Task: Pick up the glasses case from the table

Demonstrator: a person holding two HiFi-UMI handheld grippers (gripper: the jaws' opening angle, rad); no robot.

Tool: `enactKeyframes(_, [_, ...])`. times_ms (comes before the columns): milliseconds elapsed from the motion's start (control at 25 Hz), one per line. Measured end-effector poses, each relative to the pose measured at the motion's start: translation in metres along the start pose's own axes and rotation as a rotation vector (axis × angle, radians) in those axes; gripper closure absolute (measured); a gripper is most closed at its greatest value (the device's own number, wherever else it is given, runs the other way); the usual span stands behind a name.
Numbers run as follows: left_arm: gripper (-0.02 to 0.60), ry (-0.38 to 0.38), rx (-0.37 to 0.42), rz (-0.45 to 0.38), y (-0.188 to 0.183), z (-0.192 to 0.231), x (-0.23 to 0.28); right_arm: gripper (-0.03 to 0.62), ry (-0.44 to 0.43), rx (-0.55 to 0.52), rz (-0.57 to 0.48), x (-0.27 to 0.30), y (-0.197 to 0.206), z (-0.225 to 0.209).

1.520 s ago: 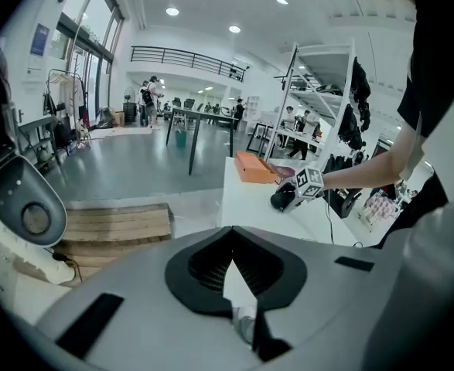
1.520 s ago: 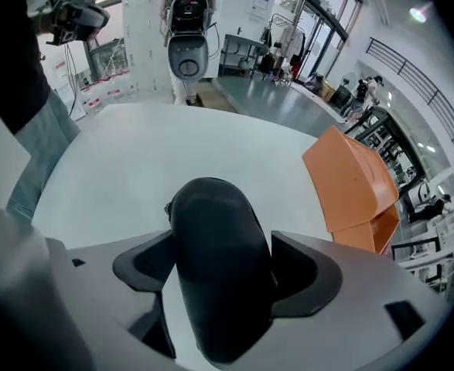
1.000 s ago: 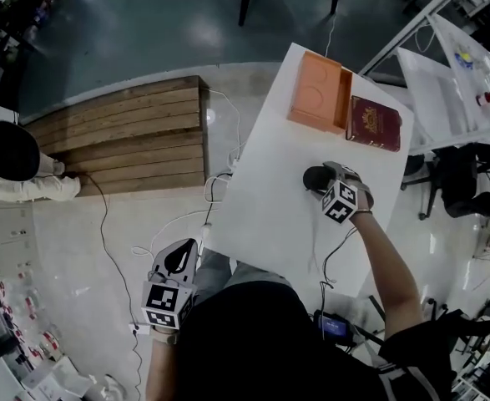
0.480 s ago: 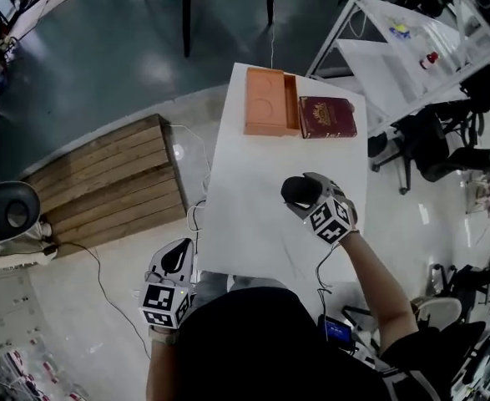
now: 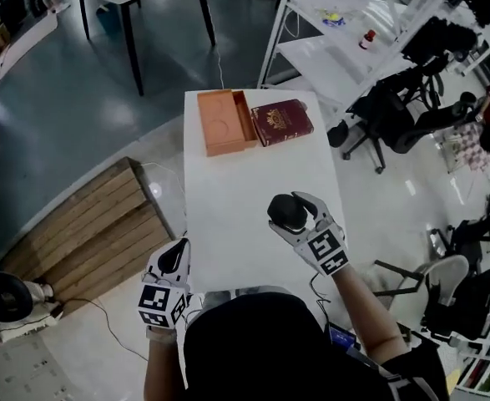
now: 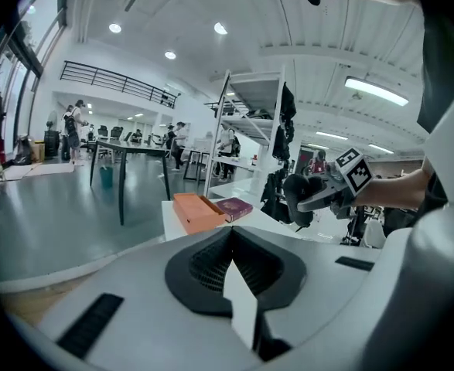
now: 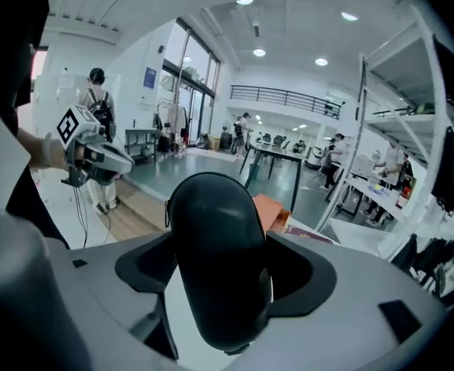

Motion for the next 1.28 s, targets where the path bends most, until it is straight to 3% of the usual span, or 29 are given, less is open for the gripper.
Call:
enactKeyframes(360, [0.563,0.166,0.062,-0.04,-0.027,-0.018,0.034,0.226,0.123,0.178,-0.158,-0.054,0.004,0.03])
enactKeyframes(680, [0.563,0.262,0.091,-0.052,-0.042,-0.033,0.045,0.226,0.19,0.269,-0.223,-0.085,0.019,0.05])
enactKeyframes(1280, [0.563,0.296,0.104,-0.035,-0.037,-0.043,0.046,0.226,0.253,0.36,-0.28,-0.093,0.034,0.065])
Point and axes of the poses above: the fingertips, and each gripper's own axes: x forward along the fingers, z to its left, y out of its underside, the point moved 6 cm from there along -x, backward along the fingers, and after that the axes turned 8 degrees about -y, right-handed, at the moved point
